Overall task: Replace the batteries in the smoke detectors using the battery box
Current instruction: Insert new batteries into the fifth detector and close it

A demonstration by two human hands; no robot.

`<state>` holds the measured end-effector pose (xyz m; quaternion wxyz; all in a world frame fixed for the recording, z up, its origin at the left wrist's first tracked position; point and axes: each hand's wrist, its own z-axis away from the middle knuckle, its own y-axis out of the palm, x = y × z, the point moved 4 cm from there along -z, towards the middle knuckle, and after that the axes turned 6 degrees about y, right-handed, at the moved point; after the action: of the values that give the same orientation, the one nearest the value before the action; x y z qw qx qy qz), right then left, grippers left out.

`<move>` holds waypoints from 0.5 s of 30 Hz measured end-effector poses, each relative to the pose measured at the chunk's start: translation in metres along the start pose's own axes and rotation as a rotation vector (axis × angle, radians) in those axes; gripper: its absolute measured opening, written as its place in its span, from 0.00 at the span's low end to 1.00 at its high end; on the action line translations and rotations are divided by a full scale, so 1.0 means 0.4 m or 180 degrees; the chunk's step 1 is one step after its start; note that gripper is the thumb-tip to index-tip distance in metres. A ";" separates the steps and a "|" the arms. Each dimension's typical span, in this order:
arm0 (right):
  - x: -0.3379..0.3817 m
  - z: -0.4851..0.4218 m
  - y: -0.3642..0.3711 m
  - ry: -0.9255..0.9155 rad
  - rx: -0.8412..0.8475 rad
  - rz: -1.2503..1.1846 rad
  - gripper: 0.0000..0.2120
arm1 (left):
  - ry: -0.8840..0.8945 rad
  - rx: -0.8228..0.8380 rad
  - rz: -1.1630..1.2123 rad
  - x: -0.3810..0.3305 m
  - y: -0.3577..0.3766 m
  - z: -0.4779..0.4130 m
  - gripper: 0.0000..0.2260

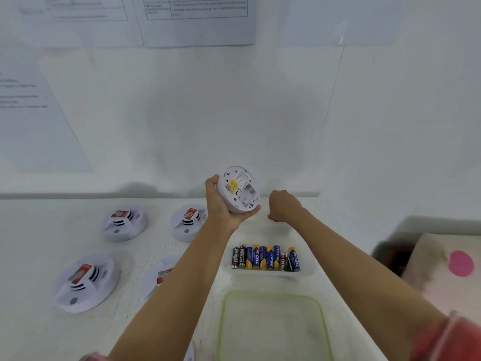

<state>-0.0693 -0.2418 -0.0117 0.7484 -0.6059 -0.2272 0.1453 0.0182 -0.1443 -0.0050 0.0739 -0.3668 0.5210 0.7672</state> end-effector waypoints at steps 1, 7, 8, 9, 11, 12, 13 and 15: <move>0.000 0.000 -0.004 0.0019 -0.0063 -0.0118 0.12 | 0.0013 0.0003 0.0011 -0.003 0.001 0.003 0.20; -0.031 0.036 -0.118 0.0011 -0.1196 -0.2364 0.07 | 0.0100 -0.0053 0.0067 -0.024 0.003 0.021 0.20; -0.038 0.051 -0.140 0.0001 -0.1294 -0.3006 0.10 | 0.0114 -0.0066 0.0078 -0.026 0.004 0.024 0.20; -0.038 0.069 -0.155 -0.0022 -0.1267 -0.3520 0.11 | 0.0125 -0.0072 0.0087 -0.027 0.004 0.028 0.21; -0.017 0.101 -0.168 -0.0119 -0.1017 -0.4125 0.09 | 0.0140 -0.0054 0.0094 -0.026 0.009 0.035 0.22; -0.001 0.115 -0.167 -0.0180 -0.0905 -0.4268 0.07 | 0.0141 -0.0029 0.0088 -0.025 0.012 0.039 0.22; 0.015 0.132 -0.164 -0.0224 -0.0864 -0.4314 0.06 | 0.0134 0.0012 0.0081 -0.023 0.017 0.043 0.23; 0.038 0.150 -0.148 -0.0249 -0.0962 -0.4157 0.05 | 0.0114 0.0107 0.0079 -0.017 0.024 0.052 0.23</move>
<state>-0.0907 -0.1973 0.0580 0.5809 -0.4364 -0.5919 -0.3489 0.0083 -0.1288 0.0104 0.0611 -0.3727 0.5395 0.7525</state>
